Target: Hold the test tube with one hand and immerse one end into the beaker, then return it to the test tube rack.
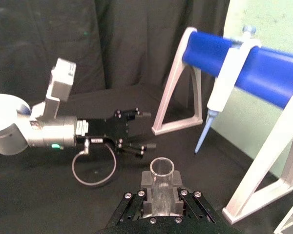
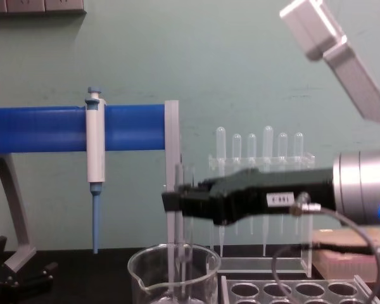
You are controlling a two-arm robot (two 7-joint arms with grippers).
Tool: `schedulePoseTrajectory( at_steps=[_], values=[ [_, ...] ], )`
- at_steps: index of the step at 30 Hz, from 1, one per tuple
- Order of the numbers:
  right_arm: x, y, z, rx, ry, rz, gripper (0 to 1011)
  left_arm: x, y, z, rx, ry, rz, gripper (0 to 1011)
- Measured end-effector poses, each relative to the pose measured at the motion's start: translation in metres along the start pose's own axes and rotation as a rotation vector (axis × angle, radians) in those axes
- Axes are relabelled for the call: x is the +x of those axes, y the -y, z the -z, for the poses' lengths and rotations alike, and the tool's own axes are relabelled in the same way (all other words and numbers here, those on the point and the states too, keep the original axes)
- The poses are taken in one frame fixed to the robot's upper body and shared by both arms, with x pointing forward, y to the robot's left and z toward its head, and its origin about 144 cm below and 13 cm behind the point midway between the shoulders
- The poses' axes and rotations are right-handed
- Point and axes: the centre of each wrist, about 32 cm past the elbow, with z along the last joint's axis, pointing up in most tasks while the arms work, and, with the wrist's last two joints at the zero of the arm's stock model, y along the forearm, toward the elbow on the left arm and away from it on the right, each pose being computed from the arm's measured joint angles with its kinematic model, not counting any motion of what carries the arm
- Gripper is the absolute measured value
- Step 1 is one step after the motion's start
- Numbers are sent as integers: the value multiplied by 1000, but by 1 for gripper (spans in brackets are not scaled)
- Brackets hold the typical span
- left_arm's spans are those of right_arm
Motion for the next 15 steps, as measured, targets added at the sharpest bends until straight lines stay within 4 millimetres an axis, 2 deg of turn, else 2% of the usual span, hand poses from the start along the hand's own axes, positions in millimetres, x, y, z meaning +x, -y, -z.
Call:
schedulePoseTrajectory(
  at_steps=[15],
  values=[
    [6, 16, -54, 45, 24, -22, 227, 0, 0, 0, 0, 0, 0, 1000]
  ],
)
